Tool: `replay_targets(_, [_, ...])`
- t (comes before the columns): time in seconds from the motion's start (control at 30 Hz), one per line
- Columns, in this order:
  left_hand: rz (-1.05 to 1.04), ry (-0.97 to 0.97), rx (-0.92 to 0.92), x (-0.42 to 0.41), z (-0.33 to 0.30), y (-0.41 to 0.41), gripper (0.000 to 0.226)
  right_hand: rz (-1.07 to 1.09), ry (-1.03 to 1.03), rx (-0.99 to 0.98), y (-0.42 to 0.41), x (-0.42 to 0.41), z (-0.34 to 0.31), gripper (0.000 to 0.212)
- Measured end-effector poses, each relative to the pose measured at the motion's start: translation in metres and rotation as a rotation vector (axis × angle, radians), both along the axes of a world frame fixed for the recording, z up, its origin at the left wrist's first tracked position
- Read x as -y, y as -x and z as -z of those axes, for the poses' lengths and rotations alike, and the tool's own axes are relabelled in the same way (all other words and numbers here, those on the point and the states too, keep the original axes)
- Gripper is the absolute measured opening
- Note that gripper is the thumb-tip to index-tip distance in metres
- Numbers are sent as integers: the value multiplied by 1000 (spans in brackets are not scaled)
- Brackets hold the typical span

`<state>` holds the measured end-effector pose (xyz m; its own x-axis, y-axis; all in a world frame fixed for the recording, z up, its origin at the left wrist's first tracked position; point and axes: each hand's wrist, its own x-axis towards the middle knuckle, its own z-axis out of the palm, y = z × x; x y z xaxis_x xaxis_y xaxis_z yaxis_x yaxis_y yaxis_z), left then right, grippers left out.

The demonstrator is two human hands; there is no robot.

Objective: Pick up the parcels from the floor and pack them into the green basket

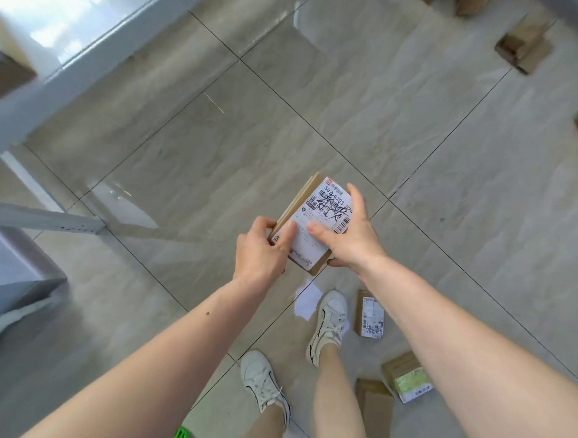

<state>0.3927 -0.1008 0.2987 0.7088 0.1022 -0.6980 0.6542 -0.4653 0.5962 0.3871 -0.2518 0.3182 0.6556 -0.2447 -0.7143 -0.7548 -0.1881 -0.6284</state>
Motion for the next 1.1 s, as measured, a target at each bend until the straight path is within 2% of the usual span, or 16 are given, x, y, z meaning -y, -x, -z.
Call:
replay_targets(0.1, [30, -39, 19, -25, -24, 12, 48, -52, 22, 34, 8, -17, -17, 110])
replay_targets(0.23, [-36, 25, 33, -51, -48, 28, 49, -80, 15, 44, 10, -39, -37, 121])
replay_targets(0.47, [-208, 99, 19, -83, -64, 70, 55, -193, -46, 98, 30, -74, -61, 119])
replay_targets(0.7, [-384, 141, 43, -116, -63, 146, 59, -333, -126, 137, 81, -115, -69, 114])
replay_targets(0.83, [-482, 193, 57, -138, -70, 190, 77, -446, -133, 142, 112, -143, -70, 112])
replay_targets(0.93, [-549, 209, 59, -156, -77, 228, 75, -539, -109, 132, 140, -168, -69, 112])
replay_targets(1.1, [-647, 200, 64, -203, -85, 287, 90, -681, -94, 121, 182, -223, -73, 111])
